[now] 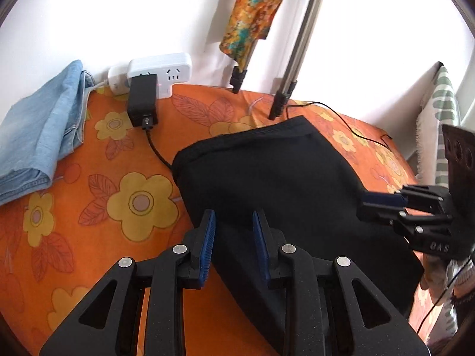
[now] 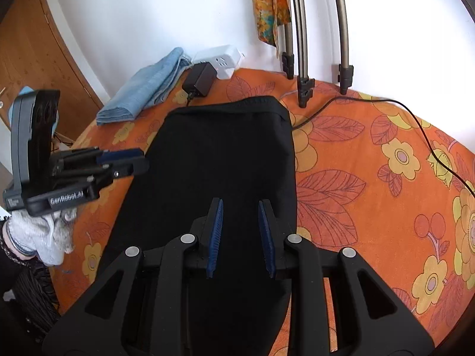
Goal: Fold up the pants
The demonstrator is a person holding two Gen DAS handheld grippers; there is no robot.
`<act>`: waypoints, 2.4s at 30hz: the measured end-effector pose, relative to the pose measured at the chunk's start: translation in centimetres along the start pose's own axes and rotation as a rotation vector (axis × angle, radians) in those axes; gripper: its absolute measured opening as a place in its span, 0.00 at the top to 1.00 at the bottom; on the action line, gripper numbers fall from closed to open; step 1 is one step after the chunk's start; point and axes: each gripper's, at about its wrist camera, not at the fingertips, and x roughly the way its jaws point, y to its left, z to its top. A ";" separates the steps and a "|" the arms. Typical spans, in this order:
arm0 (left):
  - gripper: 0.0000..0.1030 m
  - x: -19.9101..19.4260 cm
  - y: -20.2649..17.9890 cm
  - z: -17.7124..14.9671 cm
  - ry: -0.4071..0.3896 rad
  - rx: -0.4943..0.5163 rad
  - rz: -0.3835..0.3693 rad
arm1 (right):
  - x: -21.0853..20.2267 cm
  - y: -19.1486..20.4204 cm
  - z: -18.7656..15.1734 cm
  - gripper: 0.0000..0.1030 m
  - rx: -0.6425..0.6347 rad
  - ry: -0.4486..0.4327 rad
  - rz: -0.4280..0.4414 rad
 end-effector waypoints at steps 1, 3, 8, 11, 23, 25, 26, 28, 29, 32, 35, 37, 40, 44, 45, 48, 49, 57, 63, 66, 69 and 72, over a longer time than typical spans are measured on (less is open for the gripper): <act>0.76 0.9 0.3 0.4 0.009 0.004 0.018 | 0.5 -0.2 0.0 0.75 -0.002 0.007 -0.009; 0.76 2.1 0.7 0.6 0.037 0.017 0.041 | 1.6 -0.6 -0.2 0.75 -0.006 0.028 -0.022; 0.76 3.0 0.1 0.0 0.036 0.066 0.077 | 3.0 -0.9 -0.4 0.75 -0.029 0.040 -0.029; 0.76 2.2 0.0 0.1 0.032 0.073 0.083 | 2.6 -1.1 -0.5 0.75 -0.027 0.040 -0.038; 0.76 -5.1 -7.8 -8.1 0.049 0.273 -0.125 | -2.9 -2.5 -0.8 0.74 0.061 -0.076 0.027; 0.76 -5.0 -8.5 -9.0 0.054 0.293 -0.130 | -2.7 -2.6 0.0 0.74 0.074 -0.088 0.054; 0.76 -4.9 -8.7 -9.1 0.049 0.309 -0.122 | -2.4 -2.4 0.6 0.74 0.076 -0.092 0.063; 0.76 -4.9 -8.6 -9.2 0.043 0.309 -0.124 | -1.4 -1.8 1.7 0.74 0.067 -0.091 0.080; 0.76 -4.8 -8.5 -9.2 0.044 0.303 -0.128 | -0.7 -1.6 2.3 0.74 0.060 -0.085 0.084; 0.76 -4.9 -8.5 -9.4 0.038 0.330 -0.121 | 1.7 -1.2 4.1 0.74 0.050 -0.057 0.071; 0.76 -4.7 -9.0 -9.7 0.038 0.381 -0.109 | 4.4 -1.4 5.8 0.74 0.064 -0.034 0.036; 0.76 -4.7 -9.4 -10.2 0.041 0.411 -0.110 | 5.9 -1.8 6.3 0.74 0.082 -0.012 0.009; 0.76 -4.4 -9.9 -10.8 0.054 0.451 -0.120 | 7.7 -2.5 6.4 0.72 0.092 0.018 -0.013; 0.76 -4.6 -10.2 -10.8 0.067 0.443 -0.137 | 7.7 -3.2 6.4 0.65 0.125 0.017 -0.015; 0.76 -4.9 -10.1 -10.5 0.068 0.420 -0.149 | 7.3 -3.2 6.4 0.65 0.123 0.010 -0.017; 0.71 -6.0 -9.0 -9.3 0.059 0.322 -0.188 | 5.1 -3.5 6.0 0.57 0.123 -0.023 -0.025; 0.70 -6.4 -8.6 -8.7 0.043 0.296 -0.184 | 4.4 -3.8 5.6 0.55 0.133 -0.029 -0.013; 0.46 -6.4 -3.2 -4.6 -0.007 0.001 -0.147 | 1.4 -6.4 1.4 0.44 0.193 0.025 0.097; 0.46 -2.6 -0.4 -3.8 0.079 -0.168 -0.141 | 2.6 -6.6 -1.3 0.44 0.213 0.079 0.175; 0.46 -1.1 0.4 -3.7 0.101 -0.214 -0.141 | 3.1 -6.3 -1.9 0.44 0.193 0.084 0.201; 0.46 -0.3 0.6 -3.5 0.100 -0.232 -0.140 | 3.2 -6.1 -1.9 0.44 0.174 0.077 0.221; 0.46 0.3 0.5 -3.3 0.096 -0.232 -0.138 | 3.3 -5.7 -2.1 0.44 0.158 0.069 0.248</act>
